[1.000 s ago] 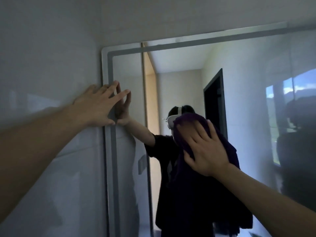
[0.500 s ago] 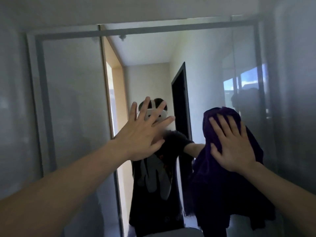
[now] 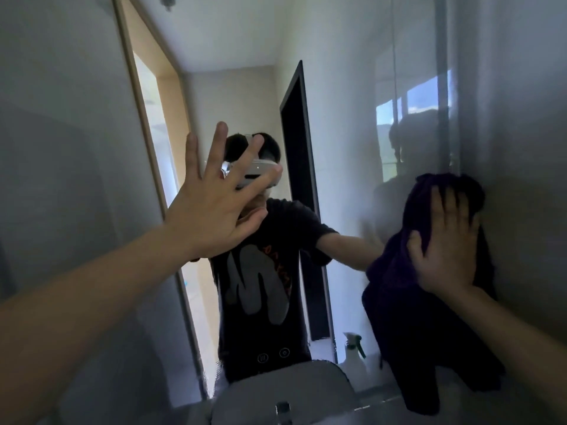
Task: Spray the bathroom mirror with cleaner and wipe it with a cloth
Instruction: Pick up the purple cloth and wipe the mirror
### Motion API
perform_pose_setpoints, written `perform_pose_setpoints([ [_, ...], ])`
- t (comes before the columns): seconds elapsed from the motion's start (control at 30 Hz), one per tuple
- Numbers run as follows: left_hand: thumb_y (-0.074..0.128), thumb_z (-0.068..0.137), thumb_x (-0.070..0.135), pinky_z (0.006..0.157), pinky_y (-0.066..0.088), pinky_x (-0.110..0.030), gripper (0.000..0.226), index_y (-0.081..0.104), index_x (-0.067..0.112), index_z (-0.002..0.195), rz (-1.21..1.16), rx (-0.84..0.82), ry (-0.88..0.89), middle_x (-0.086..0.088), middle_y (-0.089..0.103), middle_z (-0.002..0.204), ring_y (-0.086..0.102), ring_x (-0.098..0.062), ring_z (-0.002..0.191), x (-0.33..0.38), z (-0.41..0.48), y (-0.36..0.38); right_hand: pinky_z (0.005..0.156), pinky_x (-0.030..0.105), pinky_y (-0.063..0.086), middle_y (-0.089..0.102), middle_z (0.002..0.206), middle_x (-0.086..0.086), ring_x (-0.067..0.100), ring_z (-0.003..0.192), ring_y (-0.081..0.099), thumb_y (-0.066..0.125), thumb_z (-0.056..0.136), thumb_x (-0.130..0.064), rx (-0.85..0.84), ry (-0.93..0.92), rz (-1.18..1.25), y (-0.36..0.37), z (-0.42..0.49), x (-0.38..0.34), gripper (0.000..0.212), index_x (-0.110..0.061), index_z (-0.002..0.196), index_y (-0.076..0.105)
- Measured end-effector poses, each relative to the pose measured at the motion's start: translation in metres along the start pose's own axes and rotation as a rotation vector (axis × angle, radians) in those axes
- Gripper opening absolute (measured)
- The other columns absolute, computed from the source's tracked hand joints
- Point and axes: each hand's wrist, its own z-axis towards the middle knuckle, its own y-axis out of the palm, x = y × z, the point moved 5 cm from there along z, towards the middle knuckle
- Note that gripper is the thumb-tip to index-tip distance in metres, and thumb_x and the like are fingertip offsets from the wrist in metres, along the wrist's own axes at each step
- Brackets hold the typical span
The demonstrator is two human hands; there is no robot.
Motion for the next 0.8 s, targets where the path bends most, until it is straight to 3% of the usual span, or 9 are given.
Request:
perform_pose_setpoints([
  [0.17, 0.022, 0.103, 0.059, 0.117, -0.002, -0.078, 0.067, 0.006, 0.037, 0.164, -0.023, -0.018, 0.004, -0.01, -0.001, 0.174, -0.006, -0.056, 0.153, 0.0, 0.001, 0.002, 0.118, 0.066, 0.017, 0.026, 0.162, 0.022, 0.043, 0.147, 0.022, 0.032, 0.086, -0.042, 0.004, 0.179, 0.074, 0.022, -0.043, -0.024, 0.081, -0.01, 0.159, 0.016],
  [0.27, 0.02, 0.103, 0.06, 0.117, -0.005, -0.077, 0.067, 0.004, 0.038, 0.164, -0.042, -0.036, -0.002, -0.009, -0.005, 0.174, -0.009, -0.055, 0.154, 0.0, 0.0, 0.001, 0.119, 0.064, 0.013, 0.021, 0.164, 0.019, 0.041, 0.15, 0.018, 0.034, 0.086, -0.043, -0.007, 0.159, 0.089, 0.028, -0.064, -0.066, 0.082, -0.013, 0.16, 0.012],
  [0.37, 0.022, 0.103, 0.06, 0.116, -0.003, -0.079, 0.067, 0.005, 0.038, 0.164, -0.048, -0.041, -0.004, -0.009, -0.005, 0.174, -0.01, -0.054, 0.154, 0.0, 0.0, 0.001, 0.12, 0.06, 0.008, 0.024, 0.164, 0.018, 0.039, 0.149, 0.018, 0.043, 0.083, -0.044, -0.037, -0.039, 0.061, 0.027, -0.078, -0.118, 0.087, -0.019, 0.16, 0.01],
  [0.6, 0.019, 0.103, 0.06, 0.116, 0.002, -0.079, 0.065, 0.008, 0.04, 0.164, -0.059, -0.099, -0.023, -0.006, -0.008, 0.174, -0.012, -0.052, 0.155, -0.001, 0.0, 0.0, 0.12, 0.059, 0.009, 0.041, 0.157, 0.011, 0.036, 0.144, 0.029, 0.052, 0.084, -0.049, -0.068, -0.528, -0.015, 0.034, -0.115, -0.216, 0.085, -0.017, 0.158, 0.025],
  [0.8, 0.018, 0.1, 0.061, 0.117, 0.0, -0.078, 0.067, 0.009, 0.04, 0.163, -0.069, -0.11, -0.03, -0.005, -0.009, 0.174, -0.014, -0.05, 0.155, -0.002, 0.004, -0.002, 0.124, 0.056, 0.007, 0.033, 0.162, 0.003, 0.028, 0.15, 0.024, 0.051, 0.09, -0.046, -0.111, -1.07, -0.076, 0.048, -0.143, -0.227, 0.08, -0.021, 0.16, 0.022],
])
